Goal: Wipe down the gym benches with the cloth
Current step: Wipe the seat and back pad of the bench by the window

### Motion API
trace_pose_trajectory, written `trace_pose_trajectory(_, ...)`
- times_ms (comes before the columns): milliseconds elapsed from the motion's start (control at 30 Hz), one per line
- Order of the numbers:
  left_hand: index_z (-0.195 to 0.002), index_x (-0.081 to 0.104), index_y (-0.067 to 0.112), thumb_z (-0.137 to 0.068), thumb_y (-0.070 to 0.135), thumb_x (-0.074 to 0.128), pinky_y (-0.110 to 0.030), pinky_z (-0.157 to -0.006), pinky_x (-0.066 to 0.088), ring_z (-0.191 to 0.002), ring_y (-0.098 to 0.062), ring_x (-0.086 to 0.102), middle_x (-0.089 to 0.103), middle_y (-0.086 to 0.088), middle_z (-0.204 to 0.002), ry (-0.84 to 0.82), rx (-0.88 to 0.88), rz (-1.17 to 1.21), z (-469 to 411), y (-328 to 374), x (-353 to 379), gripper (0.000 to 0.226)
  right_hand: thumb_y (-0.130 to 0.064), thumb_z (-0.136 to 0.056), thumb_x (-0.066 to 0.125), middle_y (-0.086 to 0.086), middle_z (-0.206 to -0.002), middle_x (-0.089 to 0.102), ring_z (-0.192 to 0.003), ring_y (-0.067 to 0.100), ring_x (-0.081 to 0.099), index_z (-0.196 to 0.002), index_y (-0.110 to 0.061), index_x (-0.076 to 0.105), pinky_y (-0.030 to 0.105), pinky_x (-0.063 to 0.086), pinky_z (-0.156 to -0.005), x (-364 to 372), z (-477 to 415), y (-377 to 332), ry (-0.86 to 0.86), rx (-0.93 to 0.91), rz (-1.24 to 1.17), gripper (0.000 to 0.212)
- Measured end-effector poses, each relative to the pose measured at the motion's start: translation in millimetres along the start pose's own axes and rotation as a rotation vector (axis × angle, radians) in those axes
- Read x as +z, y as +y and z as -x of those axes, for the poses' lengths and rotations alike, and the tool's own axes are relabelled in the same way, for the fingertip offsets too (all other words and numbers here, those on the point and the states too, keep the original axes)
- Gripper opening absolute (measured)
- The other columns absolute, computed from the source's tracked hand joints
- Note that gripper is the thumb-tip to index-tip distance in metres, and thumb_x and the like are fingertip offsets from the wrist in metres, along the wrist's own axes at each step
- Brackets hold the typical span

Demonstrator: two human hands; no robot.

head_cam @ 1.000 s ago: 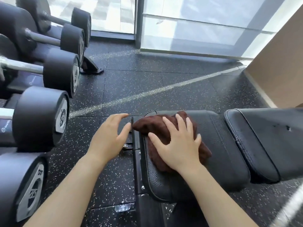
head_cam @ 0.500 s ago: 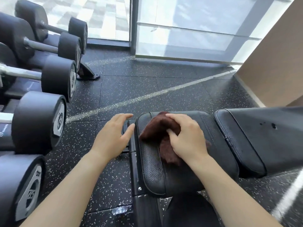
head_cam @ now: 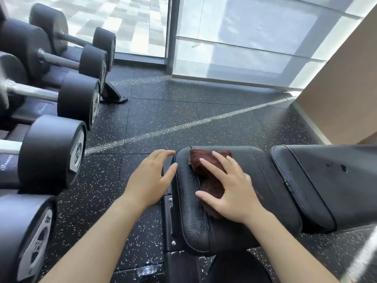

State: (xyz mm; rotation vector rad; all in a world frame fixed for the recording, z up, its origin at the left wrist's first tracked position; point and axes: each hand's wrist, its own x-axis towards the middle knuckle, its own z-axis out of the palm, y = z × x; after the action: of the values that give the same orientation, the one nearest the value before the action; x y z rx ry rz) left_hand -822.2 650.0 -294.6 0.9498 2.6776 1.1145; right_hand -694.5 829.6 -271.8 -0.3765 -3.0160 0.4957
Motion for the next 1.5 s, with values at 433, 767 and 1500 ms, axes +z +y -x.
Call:
trace_pose_trajectory(433, -0.128, 0.048, 0.025, -0.093, 0.036, 0.047, -0.032, -0.101, 0.037, -0.122, -0.013, 0.045, 0.049, 0.006, -0.133, 0.007, -0.055, -0.008, -8, -14, -12, 0.037, -0.070, -0.073, 0.056, -0.023, -0.131, 0.044, -0.125, 0.013, 0.039, -0.113, -0.049, 0.056, 0.050, 0.037, -0.094, 21, -33, -29, 0.118, 0.085, -0.047, 0.046)
trace_pose_trajectory(767, -0.128, 0.048, 0.025, -0.092, 0.035, 0.047, -0.034, -0.099, 0.039, -0.122, -0.014, 0.046, 0.049, 0.006, -0.133, 0.041, -0.088, -0.007, -9, -21, -26, 0.037, -0.071, -0.072, 0.044, -0.023, -0.126, 0.052, -0.120, 0.011, 0.046, -0.114, -0.048, 0.058, 0.050, 0.046, -0.087, 34, -16, -44, 0.198, 0.059, -0.050, 0.050)
trace_pose_trajectory(1500, -0.128, 0.048, 0.025, -0.094, 0.035, 0.045, -0.034, -0.097, 0.040, -0.115, -0.017, 0.050, 0.049, 0.004, -0.133, -0.045, -0.141, 0.025, -14, -27, -33, 0.036, -0.052, -0.080, 0.063, -0.020, -0.114, 0.060, -0.110, 0.016, 0.053, -0.097, -0.042, 0.066, 0.048, 0.045, -0.089, 27, -45, -45, 0.263, 0.150, -0.114, 0.020)
